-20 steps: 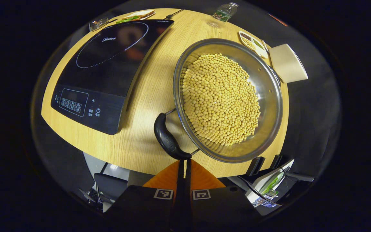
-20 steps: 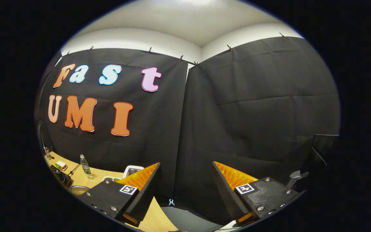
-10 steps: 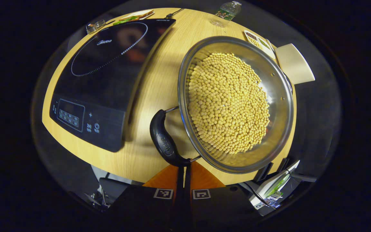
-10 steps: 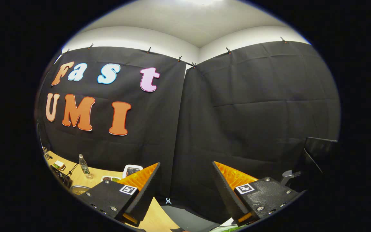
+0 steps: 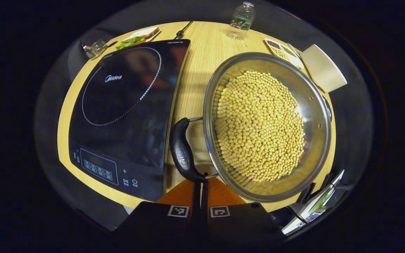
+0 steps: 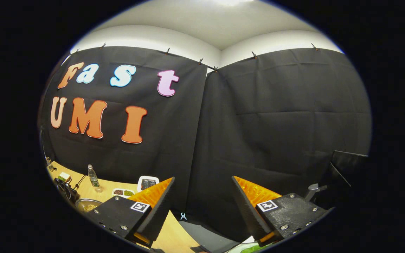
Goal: First push the handle of the pot to place it horizontally, then grasp the pot with both hands and set it on the induction cooktop.
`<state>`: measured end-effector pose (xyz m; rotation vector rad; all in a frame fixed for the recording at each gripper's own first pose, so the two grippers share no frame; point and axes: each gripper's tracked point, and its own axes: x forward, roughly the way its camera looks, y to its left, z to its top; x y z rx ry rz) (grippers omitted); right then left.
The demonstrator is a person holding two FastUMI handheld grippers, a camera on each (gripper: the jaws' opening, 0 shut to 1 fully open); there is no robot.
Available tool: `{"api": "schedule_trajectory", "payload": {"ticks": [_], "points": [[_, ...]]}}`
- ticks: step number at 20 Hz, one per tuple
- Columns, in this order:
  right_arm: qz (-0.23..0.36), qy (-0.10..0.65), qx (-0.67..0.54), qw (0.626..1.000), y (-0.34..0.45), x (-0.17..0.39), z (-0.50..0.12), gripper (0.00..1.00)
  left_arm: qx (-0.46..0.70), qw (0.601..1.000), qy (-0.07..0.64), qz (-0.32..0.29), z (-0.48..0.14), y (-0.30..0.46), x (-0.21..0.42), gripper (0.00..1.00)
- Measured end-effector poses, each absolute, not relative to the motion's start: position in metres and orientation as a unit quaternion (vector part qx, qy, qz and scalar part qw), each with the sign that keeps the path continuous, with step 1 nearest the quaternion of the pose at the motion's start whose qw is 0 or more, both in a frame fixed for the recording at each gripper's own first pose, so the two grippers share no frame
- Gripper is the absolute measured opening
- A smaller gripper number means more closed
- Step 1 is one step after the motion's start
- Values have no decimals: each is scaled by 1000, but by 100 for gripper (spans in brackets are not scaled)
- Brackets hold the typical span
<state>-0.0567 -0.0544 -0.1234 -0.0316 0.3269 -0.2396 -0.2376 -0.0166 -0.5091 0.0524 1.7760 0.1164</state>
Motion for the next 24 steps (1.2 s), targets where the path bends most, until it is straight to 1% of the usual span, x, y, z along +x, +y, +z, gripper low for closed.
{"api": "schedule_trajectory", "payload": {"ticks": [6,12,17,24], "points": [[-125,170,-15,977,-40,-60,-124,95,63,665,745,7,-518,-3,-212,8],[-125,177,-16,976,-21,-66,-123,95,65,693,718,-25,-527,0,-189,8],[-114,187,-22,976,-1,-66,-125,95,68,709,700,-55,-532,0,-175,8],[-82,207,-12,975,35,-60,-139,95,72,720,686,-74,-537,4,-157,8]]}}
